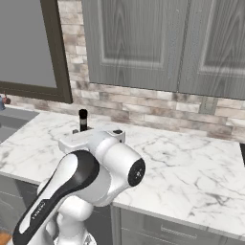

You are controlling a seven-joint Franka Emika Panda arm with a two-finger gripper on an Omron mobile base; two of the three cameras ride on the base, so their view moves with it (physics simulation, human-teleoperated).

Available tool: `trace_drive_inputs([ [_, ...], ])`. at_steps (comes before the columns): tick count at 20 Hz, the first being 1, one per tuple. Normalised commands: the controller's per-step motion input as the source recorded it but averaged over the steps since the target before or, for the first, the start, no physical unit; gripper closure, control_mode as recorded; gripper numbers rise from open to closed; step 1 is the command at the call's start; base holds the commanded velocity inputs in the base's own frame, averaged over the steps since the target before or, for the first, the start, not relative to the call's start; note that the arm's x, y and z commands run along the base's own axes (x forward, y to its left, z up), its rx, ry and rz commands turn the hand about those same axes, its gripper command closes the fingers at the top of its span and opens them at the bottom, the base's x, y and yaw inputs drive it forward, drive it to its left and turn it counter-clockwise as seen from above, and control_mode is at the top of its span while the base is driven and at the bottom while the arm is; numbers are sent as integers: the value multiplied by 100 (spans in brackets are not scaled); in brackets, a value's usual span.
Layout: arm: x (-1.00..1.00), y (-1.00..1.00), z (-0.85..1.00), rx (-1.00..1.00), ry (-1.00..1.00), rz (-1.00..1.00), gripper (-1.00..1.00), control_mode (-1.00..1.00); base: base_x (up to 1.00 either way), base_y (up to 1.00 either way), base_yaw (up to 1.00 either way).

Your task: Move the drinks to the dining counter.

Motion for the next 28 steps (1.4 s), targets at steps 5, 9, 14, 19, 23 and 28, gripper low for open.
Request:
trace_drive_inputs([
  [5, -8, 30, 29, -10, -12, 0, 100, -100, 0, 0, 0],
  [9, -5, 37, 39, -8, -1, 0, 100, -100, 0, 0, 0],
  [14, -31, 43, 20, -6, -1, 1, 100, -100, 0, 0, 0],
  [19, 0, 0, 0, 0, 0, 0, 100, 100, -44, 52, 26],
  [23, 0, 0, 0, 0, 0, 0, 100, 100, -24, 56, 65],
  [28, 0, 0, 0, 0, 0, 0, 100, 100, 0, 16, 99],
])
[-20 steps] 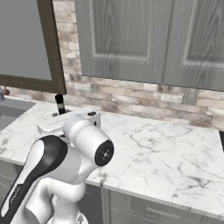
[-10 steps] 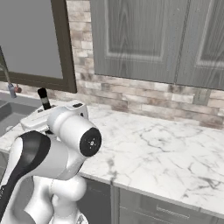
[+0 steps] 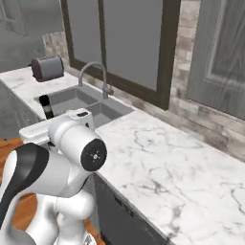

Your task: Move the drinks to the dining counter.

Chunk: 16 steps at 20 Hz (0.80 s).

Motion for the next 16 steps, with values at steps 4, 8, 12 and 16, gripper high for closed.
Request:
trace_drive_inputs([
  [4, 0, 0, 0, 0, 0, 0, 100, 100, 0, 0, 100],
  [8, 0, 0, 0, 0, 0, 0, 100, 100, 0, 0, 100],
  [12, 0, 0, 0, 0, 0, 0, 100, 100, 0, 0, 100],
  [16, 0, 0, 0, 0, 0, 0, 100, 100, 10, 4, 93],
])
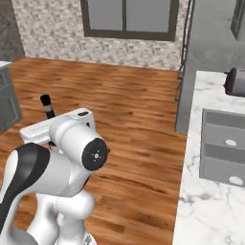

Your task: Move the drinks to the dining counter.

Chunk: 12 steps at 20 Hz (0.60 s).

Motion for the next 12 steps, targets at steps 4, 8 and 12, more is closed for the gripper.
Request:
trace_drive_inputs([
  [4, 0, 0, 0, 0, 0, 0, 100, 100, 27, 0, 100],
  [8, 0, 0, 0, 0, 0, 0, 100, 100, 27, 0, 99],
  [12, 0, 0, 0, 0, 0, 0, 100, 100, 66, -5, 90],
])
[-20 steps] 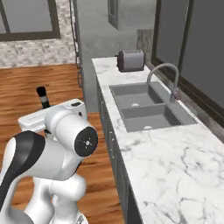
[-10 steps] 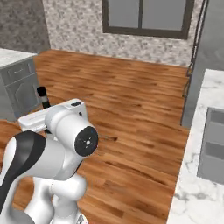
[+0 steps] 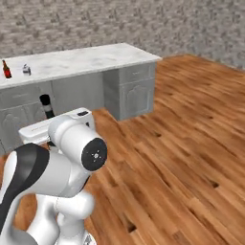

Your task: Move the drinks to the dining counter.

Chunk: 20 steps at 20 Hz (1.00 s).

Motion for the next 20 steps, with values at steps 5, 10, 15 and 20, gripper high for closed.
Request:
trace_drive_inputs([
  [5, 0, 0, 0, 0, 0, 0, 100, 100, 100, -9, 54],
  [10, 0, 0, 0, 0, 0, 0, 100, 100, 100, -5, 43],
  [15, 0, 0, 0, 0, 0, 0, 100, 100, 100, -4, 40],
  [20, 0, 0, 0, 0, 0, 0, 100, 100, 100, -42, 33],
])
